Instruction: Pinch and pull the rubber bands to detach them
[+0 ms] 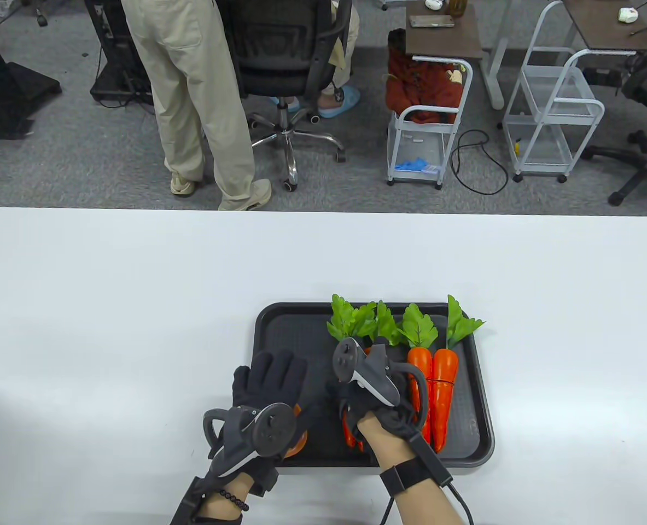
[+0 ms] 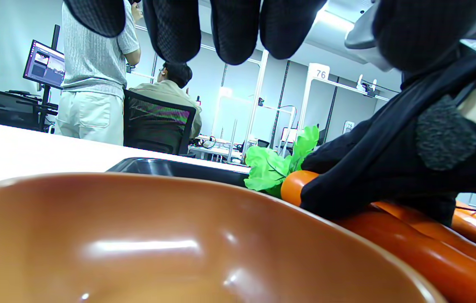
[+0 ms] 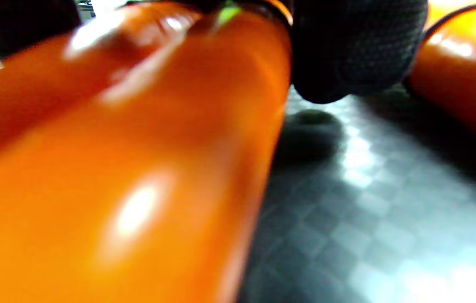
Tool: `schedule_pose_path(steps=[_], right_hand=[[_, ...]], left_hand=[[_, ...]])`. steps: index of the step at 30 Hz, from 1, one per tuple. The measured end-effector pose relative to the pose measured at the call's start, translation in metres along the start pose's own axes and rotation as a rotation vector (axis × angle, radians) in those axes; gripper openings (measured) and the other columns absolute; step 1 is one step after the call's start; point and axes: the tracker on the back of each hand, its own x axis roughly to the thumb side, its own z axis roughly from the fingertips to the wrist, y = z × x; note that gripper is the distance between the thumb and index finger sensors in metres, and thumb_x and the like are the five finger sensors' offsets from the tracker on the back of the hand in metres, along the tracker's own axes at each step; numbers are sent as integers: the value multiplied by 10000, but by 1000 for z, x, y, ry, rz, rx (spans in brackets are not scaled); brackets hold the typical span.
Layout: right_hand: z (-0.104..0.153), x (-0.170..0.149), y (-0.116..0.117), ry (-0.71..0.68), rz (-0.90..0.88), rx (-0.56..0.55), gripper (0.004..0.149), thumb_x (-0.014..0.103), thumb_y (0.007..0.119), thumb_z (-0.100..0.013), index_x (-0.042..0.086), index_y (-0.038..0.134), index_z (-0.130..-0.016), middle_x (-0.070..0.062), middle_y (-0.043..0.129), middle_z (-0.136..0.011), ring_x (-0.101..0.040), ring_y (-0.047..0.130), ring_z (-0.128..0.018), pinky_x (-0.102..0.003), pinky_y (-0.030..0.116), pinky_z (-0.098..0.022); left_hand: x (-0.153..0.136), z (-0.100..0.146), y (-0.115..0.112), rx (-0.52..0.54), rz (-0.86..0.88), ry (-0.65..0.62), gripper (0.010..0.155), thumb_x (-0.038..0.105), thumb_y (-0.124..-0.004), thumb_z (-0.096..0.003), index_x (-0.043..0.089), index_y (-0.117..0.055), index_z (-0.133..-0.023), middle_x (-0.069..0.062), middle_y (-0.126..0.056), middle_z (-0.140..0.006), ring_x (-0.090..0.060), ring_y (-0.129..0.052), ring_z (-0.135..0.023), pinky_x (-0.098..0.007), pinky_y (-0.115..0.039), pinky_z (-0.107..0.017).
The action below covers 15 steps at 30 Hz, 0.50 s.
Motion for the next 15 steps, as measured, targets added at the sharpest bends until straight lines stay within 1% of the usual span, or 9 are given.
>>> schedule_pose_path(steps=[4, 8, 12, 15], right_hand=[[-1, 1, 3, 20, -6, 23, 956, 691, 825, -433, 193, 368, -1109, -300, 347, -1103, -525, 914, -655, -483, 861, -412], [1, 2, 4, 43, -20, 69, 951, 651, 827, -458, 180, 313, -1105, -309, 276, -1098, -545, 888, -669, -503, 843, -431], [1, 1, 4, 37, -42, 68, 949, 629, 843, -458, 181, 312, -1104, -304, 261, -1098, -561, 880, -671, -512, 836, -435], [2, -4, 2, 22, -100, 56, 948, 626, 845, -455, 180, 316, -1102, -304, 263, -1097, -565, 881, -668, -516, 836, -433]], left_hand=[[0, 0, 0, -2, 0, 2, 754, 674, -649, -475, 297, -560, -1122, -86, -565, -1275, -481, -617, -1122, -732, -523, -739], [0, 0, 0, -2, -2, 1, 752, 673, -648, -475, 299, -559, -1121, -88, -564, -1275, -483, -618, -1121, -731, -525, -739], [0, 0, 0, -3, -1, 3, 748, 671, -648, -477, 300, -560, -1121, -88, -564, -1275, -482, -620, -1119, -730, -528, -739], [0, 0, 0, -4, 0, 2, 749, 672, -647, -478, 299, -559, -1122, -91, -566, -1274, -482, -621, -1119, -729, -530, -739]])
